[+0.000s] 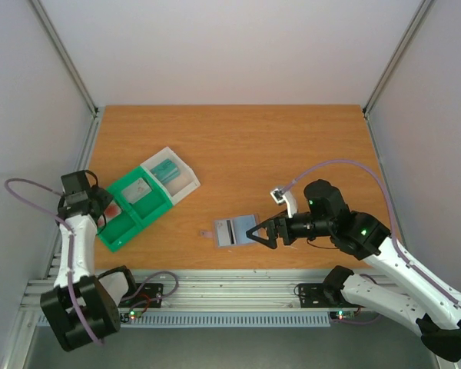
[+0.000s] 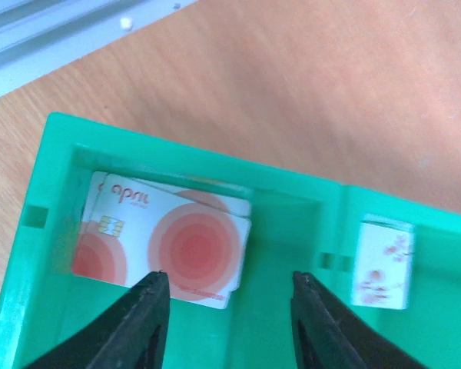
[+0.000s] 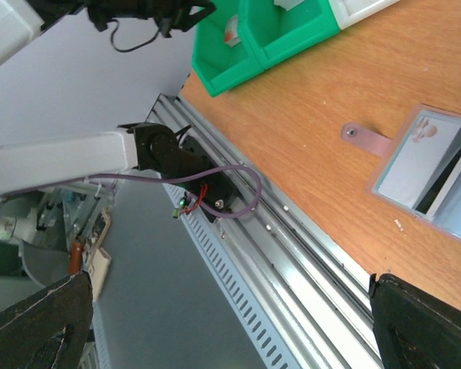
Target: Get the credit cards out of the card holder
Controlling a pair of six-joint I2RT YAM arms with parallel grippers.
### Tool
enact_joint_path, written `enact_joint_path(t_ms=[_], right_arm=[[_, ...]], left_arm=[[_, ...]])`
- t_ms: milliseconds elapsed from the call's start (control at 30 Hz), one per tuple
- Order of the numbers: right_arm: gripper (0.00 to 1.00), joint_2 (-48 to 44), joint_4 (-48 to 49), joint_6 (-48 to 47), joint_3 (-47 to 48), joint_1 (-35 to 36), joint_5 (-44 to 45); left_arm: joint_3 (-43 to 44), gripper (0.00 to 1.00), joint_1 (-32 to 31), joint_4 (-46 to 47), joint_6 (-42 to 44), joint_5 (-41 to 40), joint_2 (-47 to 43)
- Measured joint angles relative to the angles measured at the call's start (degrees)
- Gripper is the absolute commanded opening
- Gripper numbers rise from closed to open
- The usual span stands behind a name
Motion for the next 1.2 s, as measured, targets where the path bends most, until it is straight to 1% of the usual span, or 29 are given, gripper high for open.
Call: enact_joint_path(t_ms=[67, 100, 133, 167, 200, 300, 400, 467, 500, 600, 633, 700, 800, 833, 900, 1000, 1200], right_arm=[[0.98, 0.31, -0.37, 0.31, 0.0, 0.0, 0.96], [0.98, 0.57, -0.52, 0.44, 0.0, 0.0, 1.36], [0.98, 1.05, -0.79, 0.68, 0.0, 0.0, 1.84], [0.98, 1.51, -0.98, 0.9, 0.0, 0.0, 2.27], [0.98, 2.12, -1.2, 1.2, 0.0, 0.0, 2.71], [0.99, 3.78, -1.66, 2.16, 0.0, 0.0, 4.48], [0.98, 5.14, -2.19, 3.08, 0.0, 0.0, 6.71], [0.99, 6.6, -2.6, 3.63, 0.0, 0.0, 8.33], [0.97, 7.37, -2.58, 3.76, 0.0, 0.0, 8.83], [0.84, 10.62, -2.01, 4.02, -0.04, 0.0, 9.27], [0.78, 12.0, -1.46, 4.07, -0.13, 0.0, 9.18], [0.62, 14.88, 0.24, 4.13, -0.7, 0.0, 8.9], [0.44, 19.87, 2.99, 4.96, -1.95, 0.0, 8.46], [0.39, 21.42, 3.93, 4.98, -2.25, 0.0, 8.37], [0.32, 23.98, 5.57, 4.72, -2.67, 0.0, 8.35], [0.25, 28.11, 8.44, 4.92, -2.93, 0.0, 8.26], [0.23, 35.93, 14.25, 5.66, -2.99, 0.0, 8.55]], left_arm=[[0.98, 0.72, 0.0, -1.09, 0.76, 1.18, -2.84], [1.62, 0.82, 0.0, -1.75, 1.16, 1.86, -4.0], [2.34, 0.91, 0.0, -2.45, 1.2, 2.93, -4.92], [3.17, 0.96, 0.0, -3.13, 1.33, 4.28, -5.62], [3.76, 0.99, 0.0, -3.67, 1.57, 5.44, -5.99], [4.83, 0.99, 0.0, -4.94, 2.62, 9.51, -6.43], [4.94, 0.92, 0.0, -6.01, 2.89, 15.21, -6.47], [4.92, 0.85, -0.07, -6.12, 2.97, 19.74, -6.47], [4.92, 0.82, -0.2, -6.03, 2.95, 22.21, -6.47], [4.72, 0.69, -2.01, -5.95, 2.45, 26.69, -6.49], [4.61, 0.64, -3.43, -5.88, 2.34, 27.65, -6.49], [4.13, 0.58, -7.26, -5.53, 1.9, 29.9, -6.47], [2.71, 0.49, -12.52, -4.81, 1.01, 32.83, -6.45], [2.32, 0.48, -14.21, -4.7, 0.63, 33.22, -6.47], [1.68, 0.47, -17.75, -4.63, 0.2, 33.42, -6.54], [0.98, 0.47, -23.15, -4.59, -0.07, 33.57, -7.28], [-2.1, 0.45, -33.27, -3.56, -1.27, 32.24, -10.86]])
